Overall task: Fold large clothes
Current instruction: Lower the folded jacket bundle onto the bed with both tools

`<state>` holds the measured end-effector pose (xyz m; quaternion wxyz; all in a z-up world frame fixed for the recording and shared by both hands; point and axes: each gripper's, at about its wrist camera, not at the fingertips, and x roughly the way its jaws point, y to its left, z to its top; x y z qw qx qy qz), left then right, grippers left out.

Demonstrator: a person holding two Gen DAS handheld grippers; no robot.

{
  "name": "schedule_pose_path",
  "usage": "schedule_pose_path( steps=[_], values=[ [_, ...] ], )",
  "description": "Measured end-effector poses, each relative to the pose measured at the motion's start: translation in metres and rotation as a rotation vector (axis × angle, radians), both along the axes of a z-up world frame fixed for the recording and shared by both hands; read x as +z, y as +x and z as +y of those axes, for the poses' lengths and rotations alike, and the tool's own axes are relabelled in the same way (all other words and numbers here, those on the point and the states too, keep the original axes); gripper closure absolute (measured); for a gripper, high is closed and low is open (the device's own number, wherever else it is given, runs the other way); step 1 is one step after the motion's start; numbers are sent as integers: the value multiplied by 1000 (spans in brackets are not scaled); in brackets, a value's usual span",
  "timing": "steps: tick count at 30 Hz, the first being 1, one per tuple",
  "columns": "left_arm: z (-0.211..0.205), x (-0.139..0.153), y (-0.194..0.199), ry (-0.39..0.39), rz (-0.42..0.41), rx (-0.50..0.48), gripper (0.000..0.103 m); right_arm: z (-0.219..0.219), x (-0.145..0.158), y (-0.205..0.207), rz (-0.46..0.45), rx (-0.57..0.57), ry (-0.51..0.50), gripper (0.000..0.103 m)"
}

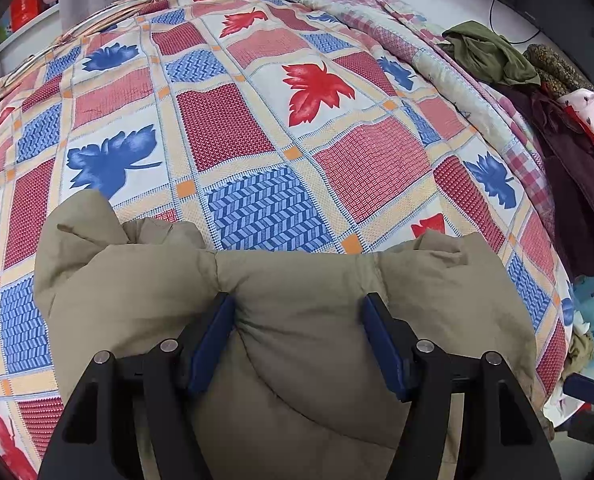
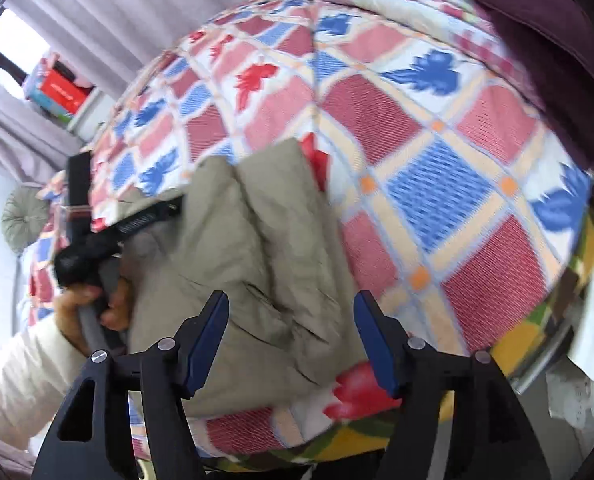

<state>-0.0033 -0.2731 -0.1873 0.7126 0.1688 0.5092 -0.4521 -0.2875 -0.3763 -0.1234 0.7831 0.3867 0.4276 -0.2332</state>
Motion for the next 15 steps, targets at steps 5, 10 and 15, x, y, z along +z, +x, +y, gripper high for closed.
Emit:
schedule_pose_path(
  steps=[5,10,15],
  values=[
    [0,0,-1,6,-10,-6,36,-16,-23,58,-4,85,49,34],
    [22,22,1,0,-28,34,36,-25,-64,92,40,55,165,69],
    [84,41,-1,-35,11,114,36,-18,-70,92,102,91,126,85]
  ],
)
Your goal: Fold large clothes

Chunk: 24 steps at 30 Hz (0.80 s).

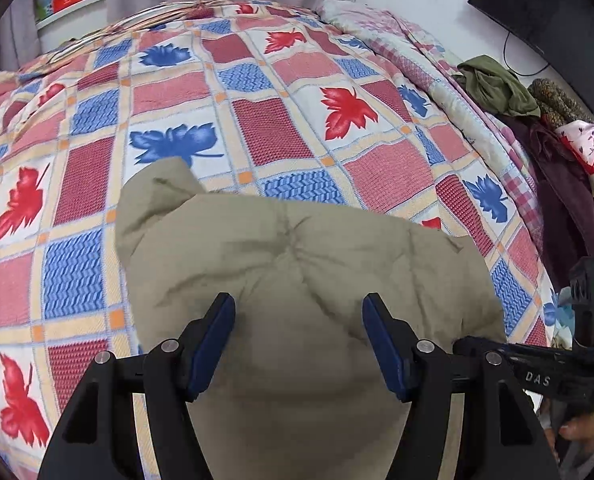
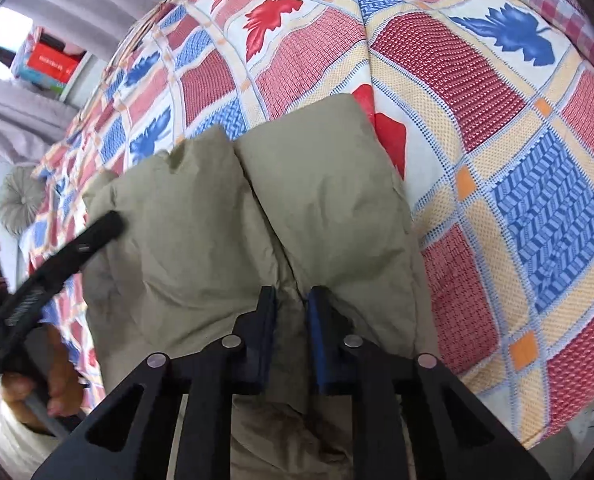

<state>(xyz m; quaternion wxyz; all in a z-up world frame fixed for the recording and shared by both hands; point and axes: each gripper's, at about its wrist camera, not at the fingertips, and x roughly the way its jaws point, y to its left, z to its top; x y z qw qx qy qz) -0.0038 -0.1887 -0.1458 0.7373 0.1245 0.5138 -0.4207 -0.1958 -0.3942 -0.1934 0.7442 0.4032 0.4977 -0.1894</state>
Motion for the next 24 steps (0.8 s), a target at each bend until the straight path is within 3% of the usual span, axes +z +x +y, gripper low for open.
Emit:
schedule_pose_path(
  steps=[3,8,12,16,22,24],
  values=[
    [25,-8,-9,12,48,-4,36,7,-3,-5,17,30,-6,85],
    [36,-25,-25,59,33,-32,36,21,-14,-15,49,24,3,90],
    [33,-22,-25,85,26,-31,36,31,-22,-16,77,49,-29,91],
    [39,-18,-17,100,64,17,36,24,-12,-15,59,28,-7,90],
    [41,-12,-16,129,71,28,36,20,22,-22,-5,18,-22,82],
    [41,-11,-16,138,71,25,36,19,29,-23,-9,20,-25,67]
  ],
)
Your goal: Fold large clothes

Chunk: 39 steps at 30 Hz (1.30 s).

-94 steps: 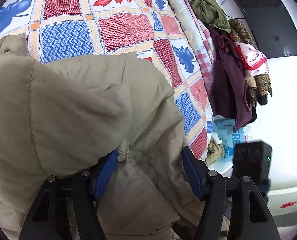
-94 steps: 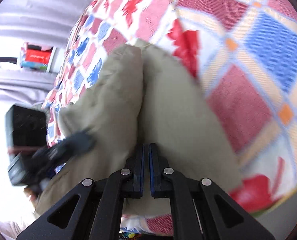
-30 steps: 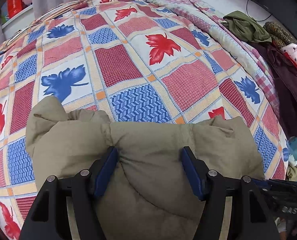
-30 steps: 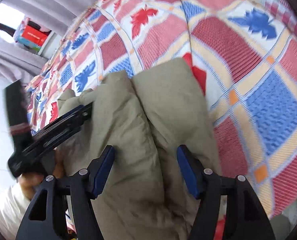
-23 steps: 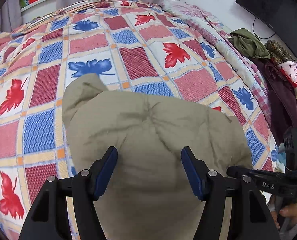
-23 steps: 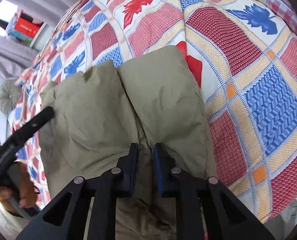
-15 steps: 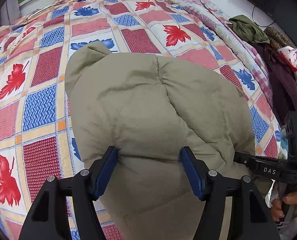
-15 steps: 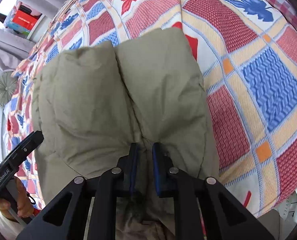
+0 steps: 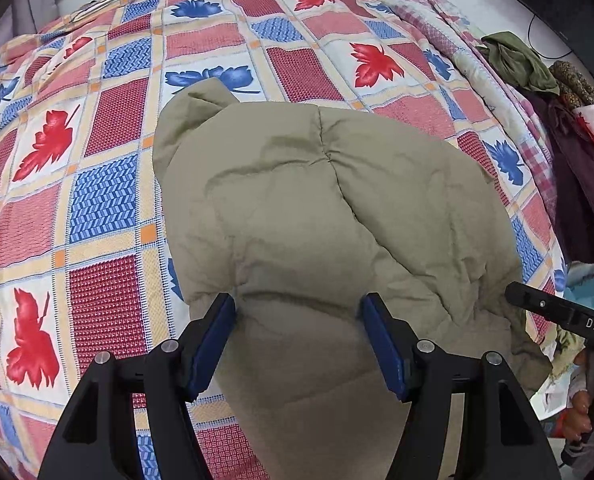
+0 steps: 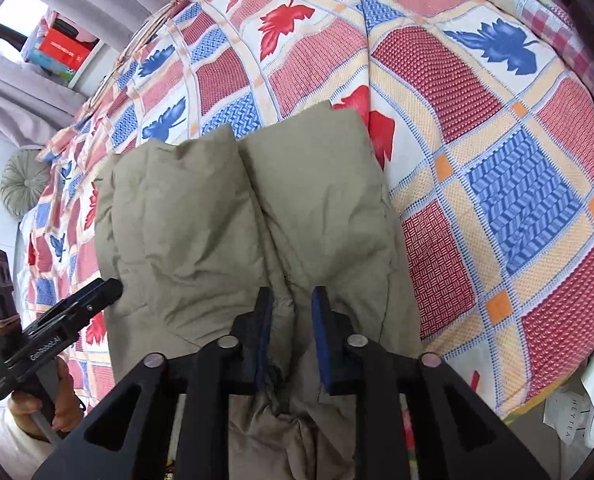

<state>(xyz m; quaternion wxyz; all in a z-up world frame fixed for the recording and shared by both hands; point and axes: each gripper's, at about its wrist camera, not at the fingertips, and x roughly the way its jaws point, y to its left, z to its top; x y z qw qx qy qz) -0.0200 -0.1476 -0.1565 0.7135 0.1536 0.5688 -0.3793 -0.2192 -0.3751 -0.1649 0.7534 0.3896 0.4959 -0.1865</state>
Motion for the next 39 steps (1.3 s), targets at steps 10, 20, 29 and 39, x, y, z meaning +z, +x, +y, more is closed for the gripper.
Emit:
schedule_pose_path(
  steps=[10,20,29,39],
  values=[
    [6,0,0,25,-3,-4,11,-5,8,-4,3,-11,-14,51],
    [22,-18,21,-13,130,69,0,-29,12,-8,-35,-8,-28,38],
    [31,-39,33,-96,313,91,0,-65,-32,-12,-114,-55,198,16],
    [36,-55,40,-133,391,119,0,-70,-68,6,-162,-9,346,0]
  ],
)
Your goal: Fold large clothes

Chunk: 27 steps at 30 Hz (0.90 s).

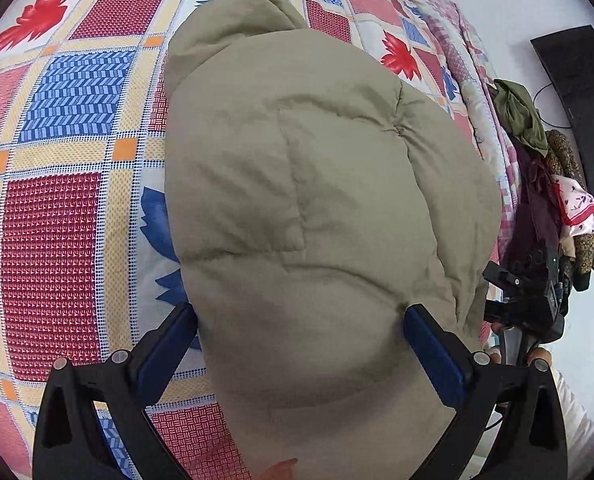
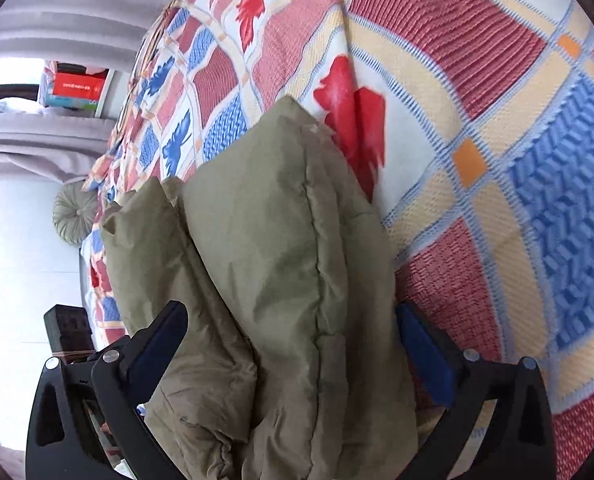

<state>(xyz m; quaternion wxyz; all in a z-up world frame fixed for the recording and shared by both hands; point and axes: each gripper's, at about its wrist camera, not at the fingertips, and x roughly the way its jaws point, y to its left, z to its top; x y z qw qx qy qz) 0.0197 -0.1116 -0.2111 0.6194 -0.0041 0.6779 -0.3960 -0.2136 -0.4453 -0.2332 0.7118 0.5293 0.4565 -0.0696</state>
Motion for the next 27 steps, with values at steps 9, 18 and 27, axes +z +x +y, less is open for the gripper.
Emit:
schedule_pose_path(
  steps=[9,18,27],
  values=[
    [-2,-11,5,-12,6,5,0,12,14,30,-117,206,30,0],
    [-5,-44,24,-93,98,24,0,20,-14,60,-11,314,13,0],
    [-25,-58,20,-108,181,47,0,24,-16,59,-13,310,-2,0]
  ],
)
